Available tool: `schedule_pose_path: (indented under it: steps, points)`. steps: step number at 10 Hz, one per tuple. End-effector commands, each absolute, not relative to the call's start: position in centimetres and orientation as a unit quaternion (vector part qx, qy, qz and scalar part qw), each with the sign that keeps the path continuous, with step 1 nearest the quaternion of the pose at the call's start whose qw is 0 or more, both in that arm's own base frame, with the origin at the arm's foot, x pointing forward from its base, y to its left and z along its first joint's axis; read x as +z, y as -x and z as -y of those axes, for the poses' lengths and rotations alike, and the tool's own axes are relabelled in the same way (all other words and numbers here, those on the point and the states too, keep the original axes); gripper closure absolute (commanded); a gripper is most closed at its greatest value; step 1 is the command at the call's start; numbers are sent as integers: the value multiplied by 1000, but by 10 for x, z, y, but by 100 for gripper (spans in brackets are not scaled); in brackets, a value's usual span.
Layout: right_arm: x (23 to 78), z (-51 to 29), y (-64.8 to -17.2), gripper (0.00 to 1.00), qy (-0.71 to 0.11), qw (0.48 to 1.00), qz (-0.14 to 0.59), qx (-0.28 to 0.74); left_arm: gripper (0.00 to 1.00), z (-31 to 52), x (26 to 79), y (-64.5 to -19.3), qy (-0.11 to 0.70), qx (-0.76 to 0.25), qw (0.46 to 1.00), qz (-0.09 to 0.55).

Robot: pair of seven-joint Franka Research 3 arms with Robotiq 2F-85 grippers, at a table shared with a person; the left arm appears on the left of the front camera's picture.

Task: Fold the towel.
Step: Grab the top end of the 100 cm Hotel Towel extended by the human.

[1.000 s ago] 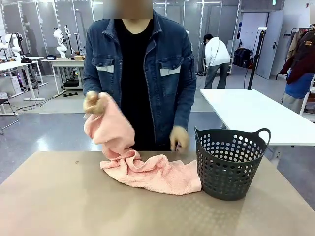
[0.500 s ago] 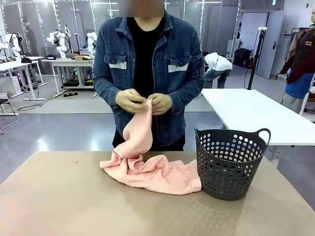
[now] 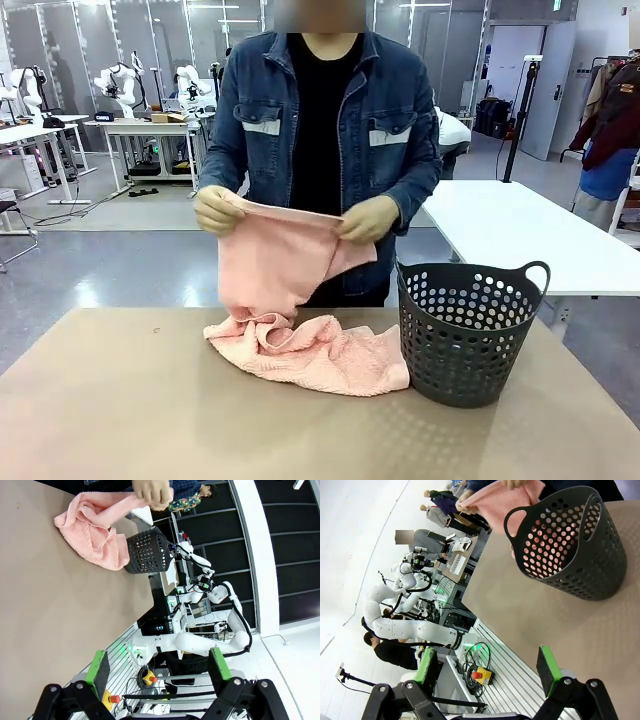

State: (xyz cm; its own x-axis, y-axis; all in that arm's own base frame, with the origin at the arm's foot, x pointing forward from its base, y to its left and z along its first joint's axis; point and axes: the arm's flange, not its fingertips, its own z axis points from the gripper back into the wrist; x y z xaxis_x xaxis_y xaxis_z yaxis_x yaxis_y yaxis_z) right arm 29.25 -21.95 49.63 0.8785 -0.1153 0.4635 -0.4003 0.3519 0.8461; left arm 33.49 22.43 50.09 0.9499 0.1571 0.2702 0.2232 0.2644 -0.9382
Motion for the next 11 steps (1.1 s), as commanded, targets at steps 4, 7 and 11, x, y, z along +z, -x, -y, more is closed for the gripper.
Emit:
schedule_pose_path:
  steps: [4,7,11]
  points:
    - [498,221,-293,0,-563,786,237,98,0,-225,500,-333,609,-30,776,158]
    - [498,221,-293,0,-563,786,237,98,0,-225,500,-333,609,-30,776,158]
    - [498,221,-293,0,-563,786,237,98,0,-225,500,-333,609,-30,776,158]
